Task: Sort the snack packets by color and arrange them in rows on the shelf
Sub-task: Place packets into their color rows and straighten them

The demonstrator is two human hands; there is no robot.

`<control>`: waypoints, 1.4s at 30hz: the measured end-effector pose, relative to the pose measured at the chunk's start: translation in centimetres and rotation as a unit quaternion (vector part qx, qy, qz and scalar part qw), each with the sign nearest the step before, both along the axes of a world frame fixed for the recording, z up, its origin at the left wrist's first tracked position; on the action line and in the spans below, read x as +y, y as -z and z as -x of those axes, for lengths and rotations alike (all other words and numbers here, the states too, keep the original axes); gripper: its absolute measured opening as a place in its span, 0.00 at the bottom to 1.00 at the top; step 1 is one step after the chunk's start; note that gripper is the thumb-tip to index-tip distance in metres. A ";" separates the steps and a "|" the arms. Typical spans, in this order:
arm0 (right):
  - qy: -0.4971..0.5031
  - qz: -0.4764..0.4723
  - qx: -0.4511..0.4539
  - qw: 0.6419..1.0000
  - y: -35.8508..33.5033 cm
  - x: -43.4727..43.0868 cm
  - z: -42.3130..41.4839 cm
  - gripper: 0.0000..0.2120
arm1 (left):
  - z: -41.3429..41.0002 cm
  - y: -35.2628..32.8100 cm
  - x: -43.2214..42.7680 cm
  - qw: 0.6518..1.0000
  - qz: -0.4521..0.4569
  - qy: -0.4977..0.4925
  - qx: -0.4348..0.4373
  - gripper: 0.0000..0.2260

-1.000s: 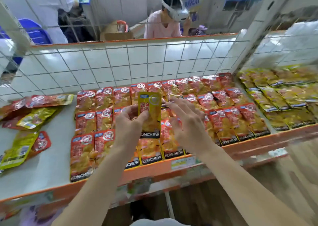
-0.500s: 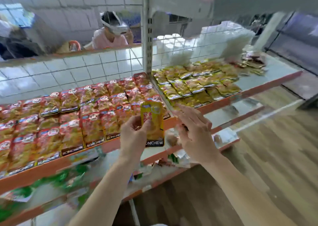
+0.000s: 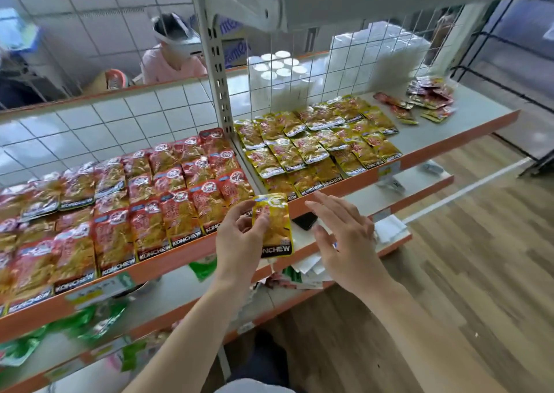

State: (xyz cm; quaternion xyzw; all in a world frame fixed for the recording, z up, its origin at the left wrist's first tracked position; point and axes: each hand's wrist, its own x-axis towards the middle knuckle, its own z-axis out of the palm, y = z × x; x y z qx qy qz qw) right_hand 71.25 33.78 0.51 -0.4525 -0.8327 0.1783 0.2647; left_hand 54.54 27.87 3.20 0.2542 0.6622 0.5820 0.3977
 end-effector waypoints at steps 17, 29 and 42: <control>-0.042 0.051 -0.040 0.997 2.2 12.1 3.8 0.20 | 2.9 4.4 11.2 0.957 -0.009 0.024 0.290 0.19; -0.150 0.043 -0.059 0.986 4.0 16.9 4.7 0.19 | 0.6 7.0 12.5 0.893 0.125 0.037 0.431 0.21; -0.205 -0.027 -0.183 0.961 5.7 20.9 2.9 0.24 | -3.8 8.5 14.4 0.854 0.215 -0.046 0.471 0.22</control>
